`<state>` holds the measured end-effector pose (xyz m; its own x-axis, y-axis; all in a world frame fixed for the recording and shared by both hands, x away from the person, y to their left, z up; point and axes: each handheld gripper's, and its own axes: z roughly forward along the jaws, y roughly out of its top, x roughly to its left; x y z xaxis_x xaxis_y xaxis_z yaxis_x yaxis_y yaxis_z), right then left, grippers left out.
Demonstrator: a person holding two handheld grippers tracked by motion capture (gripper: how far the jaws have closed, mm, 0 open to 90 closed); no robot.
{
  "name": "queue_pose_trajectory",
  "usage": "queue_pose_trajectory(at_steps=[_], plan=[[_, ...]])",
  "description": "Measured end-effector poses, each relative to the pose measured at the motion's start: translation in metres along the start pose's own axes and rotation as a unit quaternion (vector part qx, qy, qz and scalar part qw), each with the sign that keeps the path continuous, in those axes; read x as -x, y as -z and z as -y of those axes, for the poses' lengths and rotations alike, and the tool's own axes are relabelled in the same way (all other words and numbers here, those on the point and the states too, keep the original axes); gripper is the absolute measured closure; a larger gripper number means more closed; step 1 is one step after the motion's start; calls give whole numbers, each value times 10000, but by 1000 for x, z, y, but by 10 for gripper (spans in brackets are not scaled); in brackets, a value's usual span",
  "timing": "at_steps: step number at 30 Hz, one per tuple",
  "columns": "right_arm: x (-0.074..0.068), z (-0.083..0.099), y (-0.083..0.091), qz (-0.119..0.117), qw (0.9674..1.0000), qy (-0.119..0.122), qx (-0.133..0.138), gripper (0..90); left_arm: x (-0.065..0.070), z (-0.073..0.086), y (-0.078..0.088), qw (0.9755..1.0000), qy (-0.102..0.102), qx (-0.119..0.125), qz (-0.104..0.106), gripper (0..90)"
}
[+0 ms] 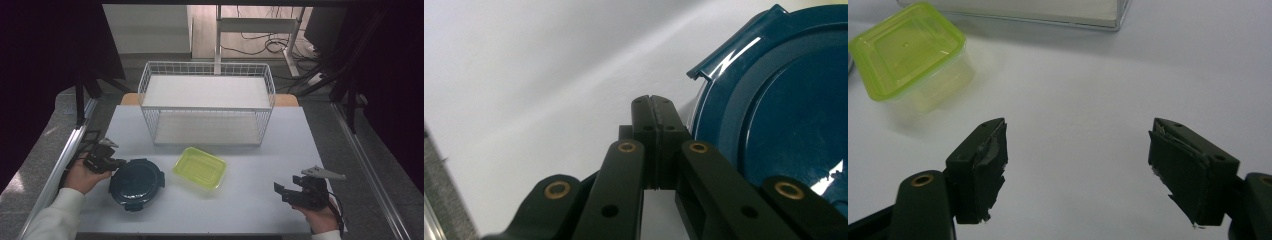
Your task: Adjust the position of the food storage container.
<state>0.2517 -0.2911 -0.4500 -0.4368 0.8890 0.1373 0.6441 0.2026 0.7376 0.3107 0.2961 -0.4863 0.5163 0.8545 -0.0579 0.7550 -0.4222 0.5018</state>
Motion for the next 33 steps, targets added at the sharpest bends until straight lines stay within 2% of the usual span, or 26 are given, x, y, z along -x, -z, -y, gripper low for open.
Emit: queue_pose_trajectory(at_steps=[7, 24, 28, 31, 33], plan=[[1, 0, 1, 1, 10000, -10, 7, 235, 21, -2, -2, 9995, -275, -11, 137, 900], [0, 0, -1, -3, 10000, 28, -33, 235, 53, 6, -1, 9979, -536, 97, 360, 900], [0, 0, -1, -22, 10000, 23, -34, 235, 65, 6, -3, 9970, -507, 160, 564, 900], [-1, 0, -1, -26, 10000, 23, -36, 235, 69, 6, -4, 9965, -544, 175, 607, 900], [-1, 0, -2, -31, 10000, 28, -39, 235, 70, 6, -4, 9967, -498, 184, 608, 900]])
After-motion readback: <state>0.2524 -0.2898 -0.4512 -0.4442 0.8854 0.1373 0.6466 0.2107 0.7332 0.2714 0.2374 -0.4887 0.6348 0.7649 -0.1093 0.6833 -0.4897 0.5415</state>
